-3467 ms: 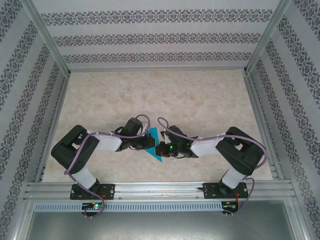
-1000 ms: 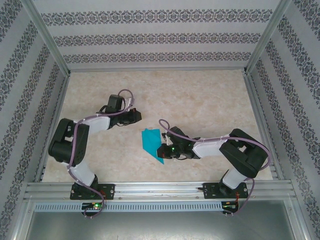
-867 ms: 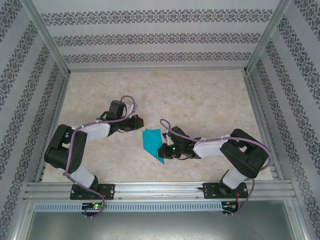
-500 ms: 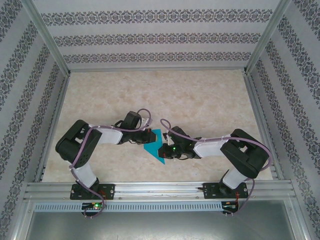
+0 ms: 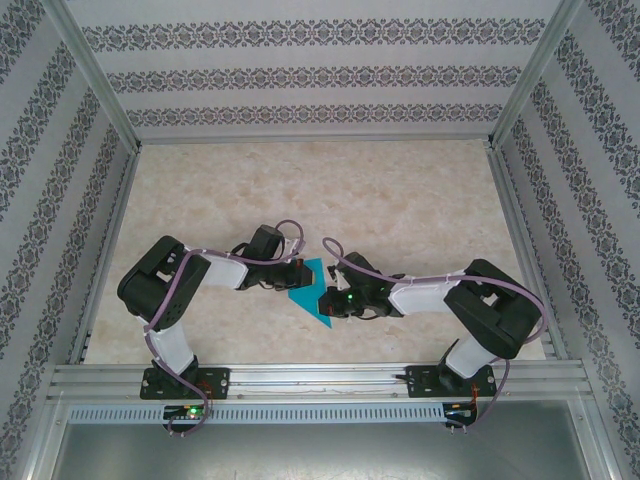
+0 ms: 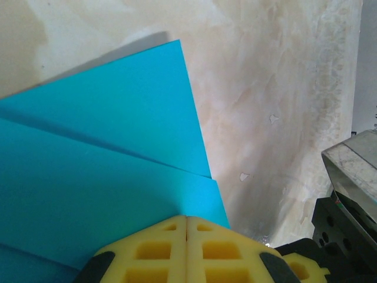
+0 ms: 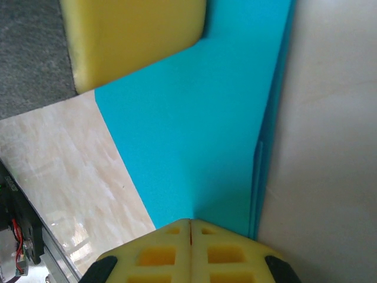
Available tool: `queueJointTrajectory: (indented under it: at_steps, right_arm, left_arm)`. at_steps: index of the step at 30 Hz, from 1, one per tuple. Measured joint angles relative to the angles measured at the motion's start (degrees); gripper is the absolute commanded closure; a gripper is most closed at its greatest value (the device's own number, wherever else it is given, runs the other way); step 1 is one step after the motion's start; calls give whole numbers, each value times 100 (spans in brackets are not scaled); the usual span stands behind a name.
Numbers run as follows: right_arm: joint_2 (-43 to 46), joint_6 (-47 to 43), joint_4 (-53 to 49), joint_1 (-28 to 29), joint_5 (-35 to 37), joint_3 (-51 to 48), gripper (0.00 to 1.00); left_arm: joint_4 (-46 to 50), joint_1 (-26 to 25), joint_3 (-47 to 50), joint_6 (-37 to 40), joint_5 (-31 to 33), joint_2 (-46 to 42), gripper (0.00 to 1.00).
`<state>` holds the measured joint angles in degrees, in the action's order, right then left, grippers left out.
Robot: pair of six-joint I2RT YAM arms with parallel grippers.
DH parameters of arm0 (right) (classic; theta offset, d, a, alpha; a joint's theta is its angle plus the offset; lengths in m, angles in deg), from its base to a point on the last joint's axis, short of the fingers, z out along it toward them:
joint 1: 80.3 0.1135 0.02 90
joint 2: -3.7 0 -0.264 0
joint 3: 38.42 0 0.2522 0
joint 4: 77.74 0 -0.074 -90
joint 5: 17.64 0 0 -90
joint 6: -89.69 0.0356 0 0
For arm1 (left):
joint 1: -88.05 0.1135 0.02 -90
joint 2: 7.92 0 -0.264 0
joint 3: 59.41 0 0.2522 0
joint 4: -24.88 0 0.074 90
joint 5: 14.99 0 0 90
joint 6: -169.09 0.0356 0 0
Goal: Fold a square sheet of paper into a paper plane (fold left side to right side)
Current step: Fourth fold the wing at the center of the table.
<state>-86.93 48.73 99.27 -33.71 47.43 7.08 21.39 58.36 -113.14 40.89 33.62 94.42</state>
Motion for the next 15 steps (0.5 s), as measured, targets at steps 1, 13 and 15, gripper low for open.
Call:
queueJointTrajectory:
  at_steps: [1, 13, 15]
  right_arm:
    - [15, 0, -37, -2, -4, 9, 100]
    - [313, -66, -415, -109, -199, 219, 100]
    - [313, -66, -422, -109, -210, 271, 100]
  left_arm:
    - [-15, 0, 11, 0, 0, 0, 95]
    - [-175, 0, 94, 2, 2, -7, 95]
    - [-197, 0, 101, 2, 2, -7, 95]
